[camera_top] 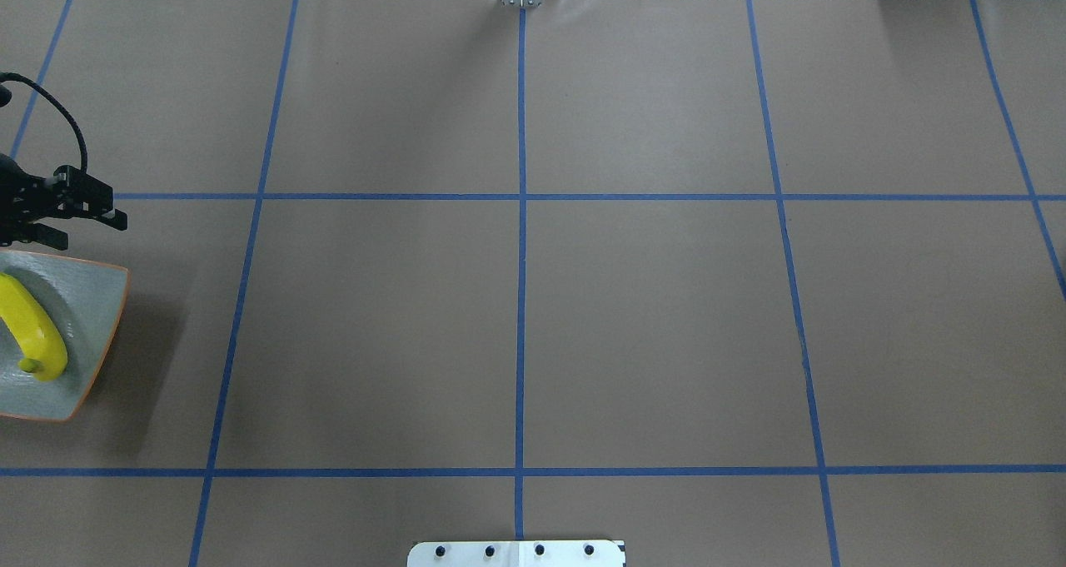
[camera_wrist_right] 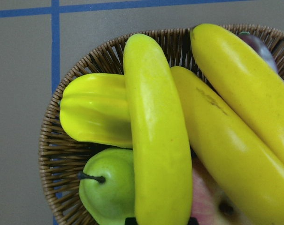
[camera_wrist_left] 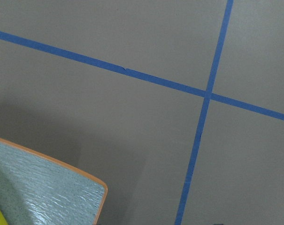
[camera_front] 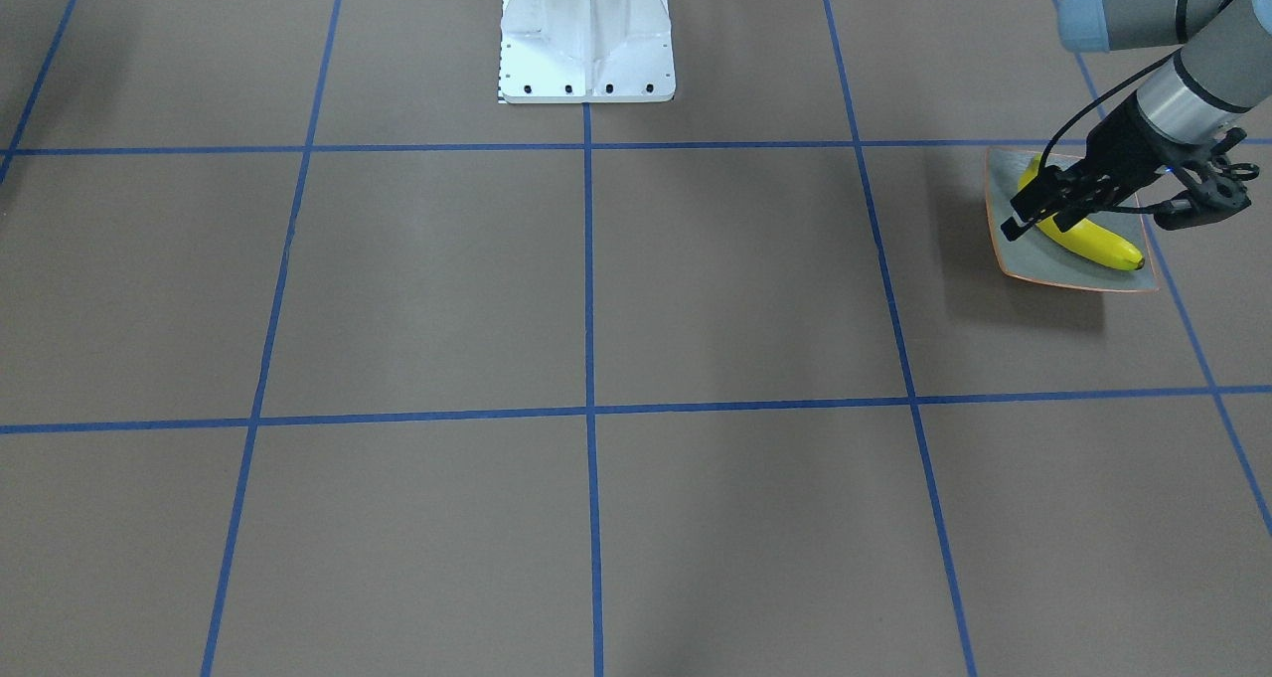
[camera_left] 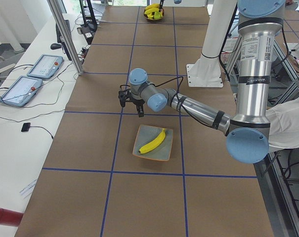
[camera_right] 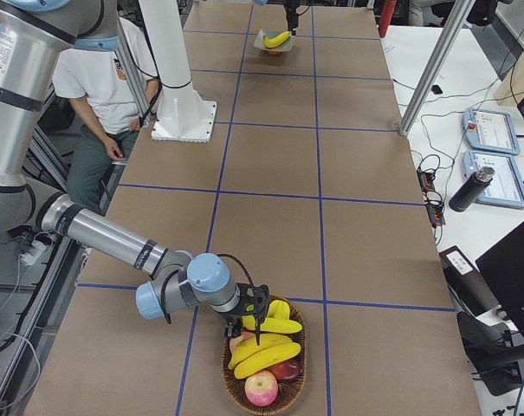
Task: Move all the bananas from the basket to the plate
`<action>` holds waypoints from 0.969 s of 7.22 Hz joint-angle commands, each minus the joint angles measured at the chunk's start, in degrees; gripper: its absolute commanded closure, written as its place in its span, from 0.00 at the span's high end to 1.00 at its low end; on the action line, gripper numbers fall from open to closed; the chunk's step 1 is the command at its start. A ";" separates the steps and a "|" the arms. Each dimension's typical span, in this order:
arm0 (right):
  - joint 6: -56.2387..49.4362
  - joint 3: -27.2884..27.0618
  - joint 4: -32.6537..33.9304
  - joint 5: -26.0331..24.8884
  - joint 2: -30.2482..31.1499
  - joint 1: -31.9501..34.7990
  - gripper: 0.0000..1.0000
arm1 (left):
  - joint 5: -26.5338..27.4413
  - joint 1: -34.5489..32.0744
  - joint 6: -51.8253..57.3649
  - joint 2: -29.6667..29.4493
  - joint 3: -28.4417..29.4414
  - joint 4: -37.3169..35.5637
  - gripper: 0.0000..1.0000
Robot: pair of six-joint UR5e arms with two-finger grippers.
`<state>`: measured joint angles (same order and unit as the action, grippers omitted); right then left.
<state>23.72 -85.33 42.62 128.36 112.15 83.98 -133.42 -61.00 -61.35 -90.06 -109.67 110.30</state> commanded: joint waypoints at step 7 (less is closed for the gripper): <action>-1.13 -5.71 1.85 13.19 -2.10 3.99 0.00 | -0.09 0.09 -0.09 -0.55 -0.10 0.00 0.84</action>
<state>22.57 -89.81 43.89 137.72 110.63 87.59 -133.44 -60.94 -61.37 -90.29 -109.81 110.37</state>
